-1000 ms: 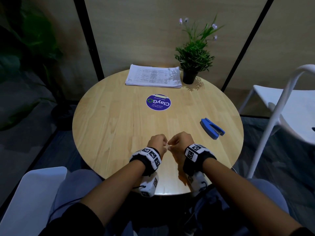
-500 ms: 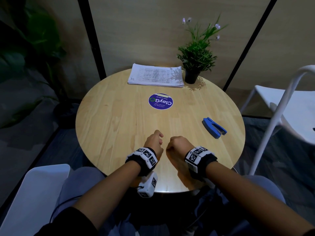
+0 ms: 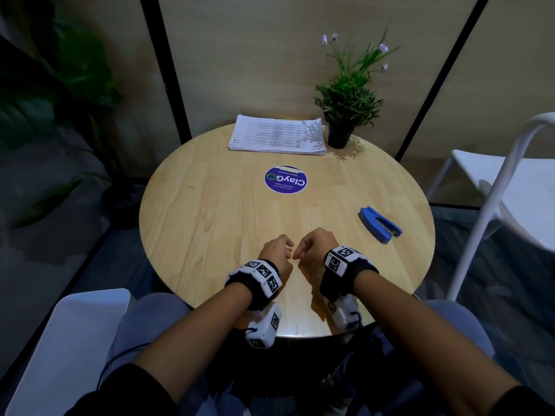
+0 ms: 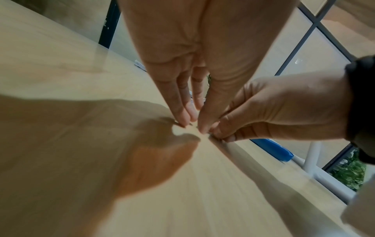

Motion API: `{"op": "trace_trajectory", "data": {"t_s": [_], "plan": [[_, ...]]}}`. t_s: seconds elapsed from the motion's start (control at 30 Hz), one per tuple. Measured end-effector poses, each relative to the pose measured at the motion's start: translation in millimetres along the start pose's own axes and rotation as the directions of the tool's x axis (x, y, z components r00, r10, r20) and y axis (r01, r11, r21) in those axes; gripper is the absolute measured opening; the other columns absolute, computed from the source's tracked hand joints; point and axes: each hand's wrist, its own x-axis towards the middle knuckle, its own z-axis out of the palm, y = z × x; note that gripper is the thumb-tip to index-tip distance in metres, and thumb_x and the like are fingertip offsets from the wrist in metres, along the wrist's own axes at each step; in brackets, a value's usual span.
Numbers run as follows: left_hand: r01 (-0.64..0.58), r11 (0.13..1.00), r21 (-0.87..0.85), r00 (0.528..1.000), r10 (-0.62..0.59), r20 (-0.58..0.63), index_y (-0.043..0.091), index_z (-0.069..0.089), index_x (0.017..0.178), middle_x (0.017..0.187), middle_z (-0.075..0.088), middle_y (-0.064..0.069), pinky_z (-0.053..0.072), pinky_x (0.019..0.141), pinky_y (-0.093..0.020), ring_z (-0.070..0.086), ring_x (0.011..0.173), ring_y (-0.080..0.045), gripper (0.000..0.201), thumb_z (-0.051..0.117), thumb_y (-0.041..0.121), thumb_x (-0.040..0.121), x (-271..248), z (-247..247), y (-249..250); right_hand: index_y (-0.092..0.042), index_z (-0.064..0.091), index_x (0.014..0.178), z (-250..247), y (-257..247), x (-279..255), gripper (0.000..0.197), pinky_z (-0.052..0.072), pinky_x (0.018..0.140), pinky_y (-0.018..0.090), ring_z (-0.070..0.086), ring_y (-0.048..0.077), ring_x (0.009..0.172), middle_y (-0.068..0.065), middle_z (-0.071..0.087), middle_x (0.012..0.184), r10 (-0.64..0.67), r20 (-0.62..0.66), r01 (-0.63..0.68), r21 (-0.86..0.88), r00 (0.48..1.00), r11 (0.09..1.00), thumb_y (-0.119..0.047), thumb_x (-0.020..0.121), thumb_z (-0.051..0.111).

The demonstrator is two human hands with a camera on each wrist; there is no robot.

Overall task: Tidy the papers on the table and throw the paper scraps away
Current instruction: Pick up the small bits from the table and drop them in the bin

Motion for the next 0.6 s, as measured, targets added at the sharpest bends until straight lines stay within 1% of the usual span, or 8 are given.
{"op": "trace_trajectory", "data": {"t_s": [0.07, 0.17, 0.23, 0.3, 0.4, 0.5, 0.53, 0.6], "plan": [[-0.013, 1.000, 0.022, 1.000, 0.013, 0.009, 0.015, 0.053, 0.118, 0.095, 0.057, 0.001, 0.048, 0.075, -0.025, 0.055, 0.086, -0.017, 0.042, 0.064, 0.000, 0.080, 0, -1, 1, -0.015, 0.072, 0.067, 0, 2, 2, 0.018, 0.054, 0.074, 0.026, 0.063, 0.011, 0.074, 0.002, 0.070, 0.077, 0.005, 0.014, -0.006, 0.046, 1.000, 0.999, 0.002, 0.073, 0.070], [-0.030, 0.997, 0.069, 0.999, 0.029, 0.013, 0.014, 0.058, 0.112, 0.103, 0.063, -0.003, 0.051, 0.081, -0.030, 0.059, 0.090, -0.019, 0.036, 0.065, 0.002, 0.080, 2, -2, 3, -0.018, 0.069, 0.062, -1, 5, 6, 0.022, 0.056, 0.082, 0.029, 0.065, 0.014, 0.080, 0.006, 0.072, 0.080, 0.001, 0.033, -0.004, 0.092, 0.999, 0.996, 0.000, 0.075, 0.071], [-0.038, 0.995, 0.096, 0.999, 0.037, 0.011, 0.013, 0.060, 0.112, 0.109, 0.065, -0.006, 0.052, 0.085, -0.031, 0.061, 0.098, -0.022, 0.033, 0.067, 0.005, 0.080, 3, -4, 6, -0.016, 0.069, 0.064, -1, 8, 7, 0.020, 0.056, 0.085, 0.030, 0.067, 0.015, 0.083, 0.008, 0.073, 0.082, -0.006, 0.048, 0.000, 0.128, 0.999, 0.992, 0.000, 0.075, 0.071], [-0.046, 0.992, 0.121, 0.999, 0.045, 0.010, 0.011, 0.061, 0.113, 0.111, 0.064, -0.007, 0.051, 0.088, -0.031, 0.061, 0.102, -0.023, 0.033, 0.068, 0.007, 0.081, 5, -5, 7, -0.011, 0.071, 0.071, -3, 13, 7, 0.013, 0.056, 0.085, 0.030, 0.069, 0.018, 0.084, 0.011, 0.074, 0.085, -0.013, 0.043, 0.006, 0.173, 0.999, 0.985, 0.001, 0.076, 0.071], [-0.058, 0.988, 0.141, 0.998, 0.055, 0.022, 0.008, 0.062, 0.114, 0.112, 0.064, -0.009, 0.052, 0.091, -0.032, 0.061, 0.103, -0.025, 0.035, 0.070, 0.010, 0.080, 7, -6, 9, -0.007, 0.073, 0.080, -8, 21, 8, 0.009, 0.056, 0.079, 0.028, 0.068, 0.017, 0.079, 0.011, 0.073, 0.082, -0.025, -0.012, 0.027, 0.223, 1.000, 0.974, 0.000, 0.074, 0.073], [-0.060, 0.986, 0.154, 0.998, 0.057, 0.025, 0.008, 0.064, 0.113, 0.110, 0.066, -0.008, 0.051, 0.089, -0.031, 0.062, 0.101, -0.024, 0.034, 0.072, 0.011, 0.079, 11, -3, 11, -0.008, 0.073, 0.084, -13, 25, 7, 0.009, 0.048, 0.066, 0.017, 0.063, 0.012, 0.075, 0.006, 0.070, 0.080, -0.053, -0.037, 0.059, 0.201, 0.998, 0.978, -0.003, 0.076, 0.073], [-0.061, 0.986, 0.155, 0.998, 0.058, 0.022, 0.009, 0.065, 0.112, 0.108, 0.066, -0.008, 0.050, 0.088, -0.030, 0.062, 0.100, -0.024, 0.033, 0.072, 0.011, 0.080, 11, -1, 12, -0.008, 0.073, 0.085, -15, 26, 7, 0.009, 0.045, 0.064, 0.014, 0.062, 0.011, 0.076, 0.006, 0.071, 0.083, -0.067, -0.045, 0.074, 0.189, 0.997, 0.979, -0.003, 0.078, 0.071], [-0.064, 0.987, 0.147, 0.998, 0.063, 0.011, 0.009, 0.066, 0.110, 0.105, 0.068, -0.009, 0.050, 0.086, -0.030, 0.064, 0.097, -0.025, 0.030, 0.070, 0.009, 0.081, 13, 1, 16, -0.008, 0.073, 0.087, -17, 26, 8, 0.011, 0.046, 0.065, 0.014, 0.063, 0.013, 0.078, 0.007, 0.072, 0.087, -0.084, -0.059, 0.093, 0.177, 0.995, 0.980, -0.002, 0.078, 0.070]]}}
